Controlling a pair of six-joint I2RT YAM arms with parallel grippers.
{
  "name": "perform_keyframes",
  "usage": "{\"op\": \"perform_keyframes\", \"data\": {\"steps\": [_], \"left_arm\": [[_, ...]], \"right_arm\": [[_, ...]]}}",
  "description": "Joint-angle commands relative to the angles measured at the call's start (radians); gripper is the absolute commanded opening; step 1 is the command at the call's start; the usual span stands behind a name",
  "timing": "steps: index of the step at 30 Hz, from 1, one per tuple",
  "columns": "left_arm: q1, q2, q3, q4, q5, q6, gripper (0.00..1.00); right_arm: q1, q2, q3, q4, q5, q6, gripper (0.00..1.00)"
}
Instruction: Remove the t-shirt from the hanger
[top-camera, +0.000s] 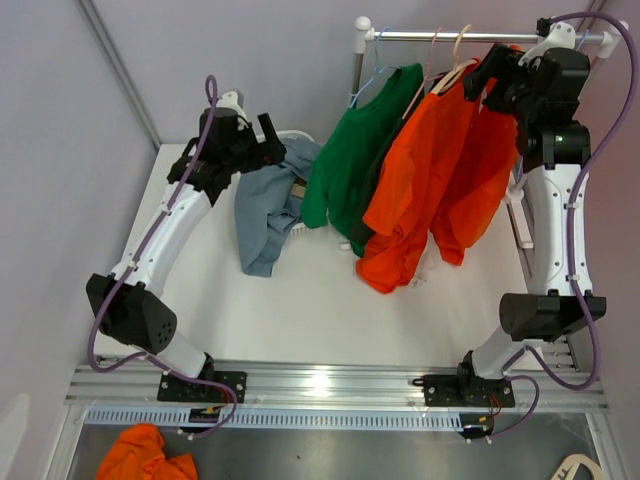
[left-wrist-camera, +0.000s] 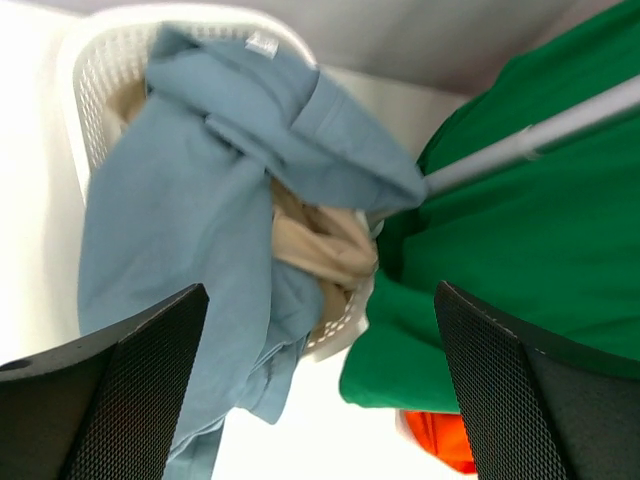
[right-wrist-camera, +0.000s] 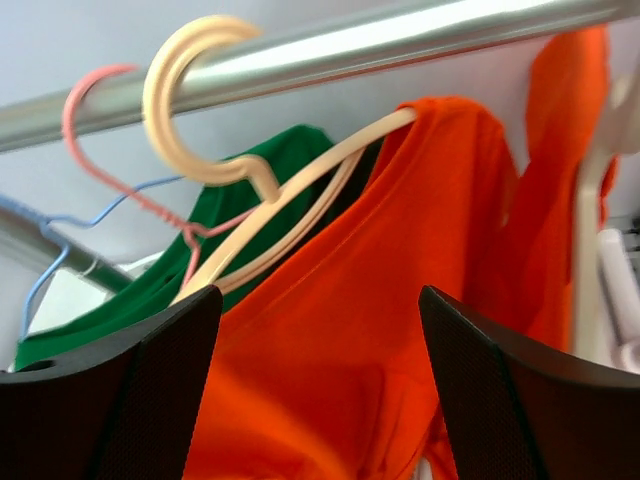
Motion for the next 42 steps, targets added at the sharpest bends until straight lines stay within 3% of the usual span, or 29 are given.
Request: {"op": "perform_keyframes", "data": {"steps": [1,15,27,32,40,42], "left_arm": [[0.003,-0.046,-0.060,0.104,0.028,-0.029,0.99],[0.003,-0.049,-0.088,0.158,0.048,-0.006,0.99],[0.003,-0.067,-0.103,0.196,0.054,0.000,0.99],[0.002,-0.063,-0.093,0.210,0.063,-0.003,1.00],[0.002,-0.046,-0.085,0.218,0.065,0.003,0.99],[0.002,-0.040,-0.080,0.218,0.071,0.003,1.00]], "right_arm": [[-0.003,0.039,0.093,-0.018,0.091,-0.040,0.83],[-0.020,0.074,0.165,-0.070,0.268,-0.138,0.84],[-0.075,0.171,0.247,-0.090,0.258,-0.144,0.79],[-0.081,0.217,0.250,-0.096,0.246,-0.144,0.72],[-0.096,0.236,0.247,-0.081,0.252,-0.149,0.46],[-0.101,0.234,0.244,-0.079,0.253,-0.149,0.44]]}}
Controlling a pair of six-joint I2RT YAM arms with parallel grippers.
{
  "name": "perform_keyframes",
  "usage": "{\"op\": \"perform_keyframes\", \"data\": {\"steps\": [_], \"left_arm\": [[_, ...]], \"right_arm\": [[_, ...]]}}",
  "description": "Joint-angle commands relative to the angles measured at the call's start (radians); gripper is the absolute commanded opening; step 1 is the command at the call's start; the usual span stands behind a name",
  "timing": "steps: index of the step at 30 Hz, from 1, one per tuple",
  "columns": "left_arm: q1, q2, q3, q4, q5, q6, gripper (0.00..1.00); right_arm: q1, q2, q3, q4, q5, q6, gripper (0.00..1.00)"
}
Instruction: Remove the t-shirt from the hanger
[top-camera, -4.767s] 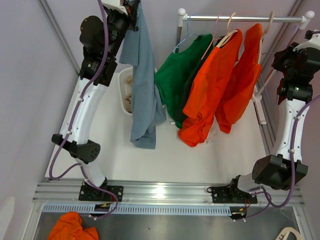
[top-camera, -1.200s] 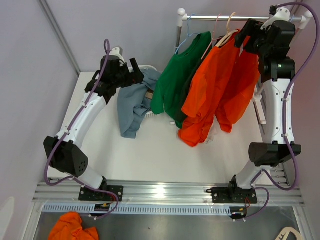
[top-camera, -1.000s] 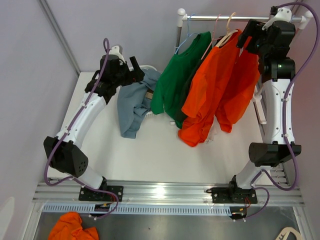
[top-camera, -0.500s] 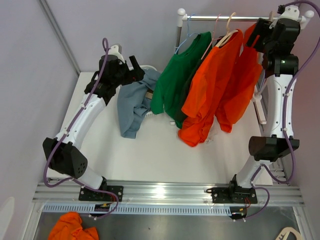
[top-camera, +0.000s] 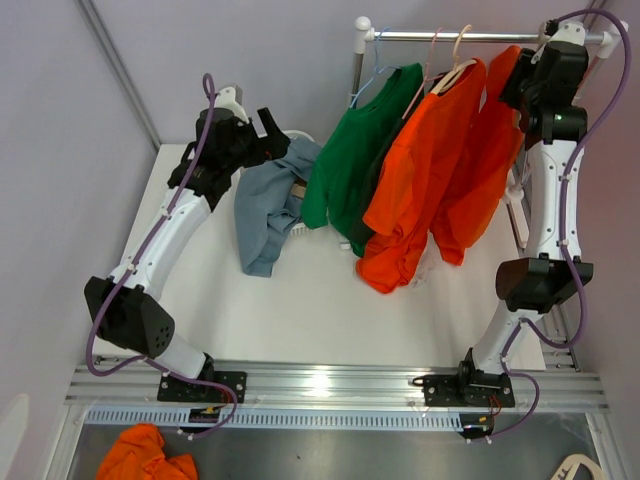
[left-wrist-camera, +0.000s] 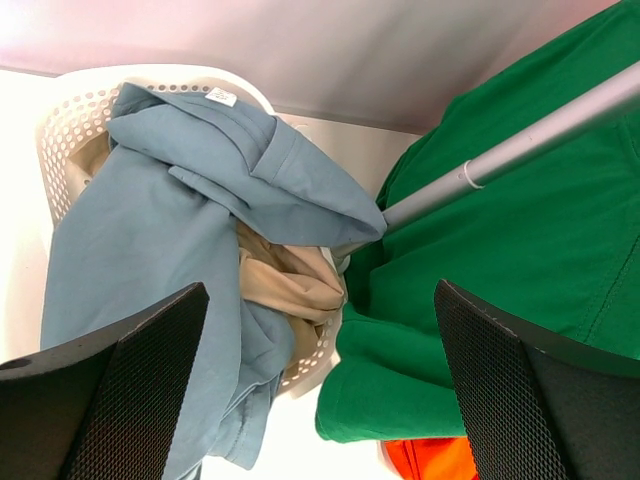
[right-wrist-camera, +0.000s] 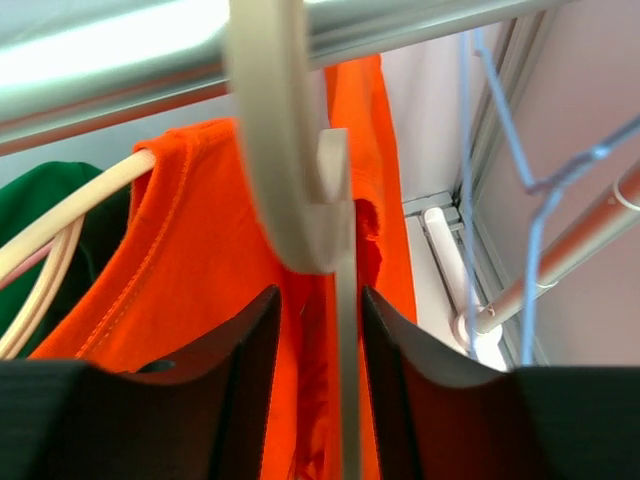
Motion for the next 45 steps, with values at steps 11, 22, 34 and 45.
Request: {"op": "perform_keyframes", "data": {"steps": [11,22,34,45], "left_arm": [[-0.001,0.004,0.025,0.047,0.045,0.013,1.00],[-0.012,0.032,0.051,0.039,0.037,0.021,1.00],[-0.020,0.026,0.077,0.010,0.006,0.044,1.00],[-0.023,0.005,0.070,0.008,0.003,0.046,0.99]], "right_arm": [[-0.079,-0.037,-0.053,0.056,0.002,0.006,0.19],[-0.194,-0.028,-0.033,0.077,-0.044,0.030,0.23],[-0.197,-0.040,0.053,0.039,-0.122,0.038,0.60],[-0.148,-0.195,0.016,-0.071,-0.065,0.027,0.63]]}}
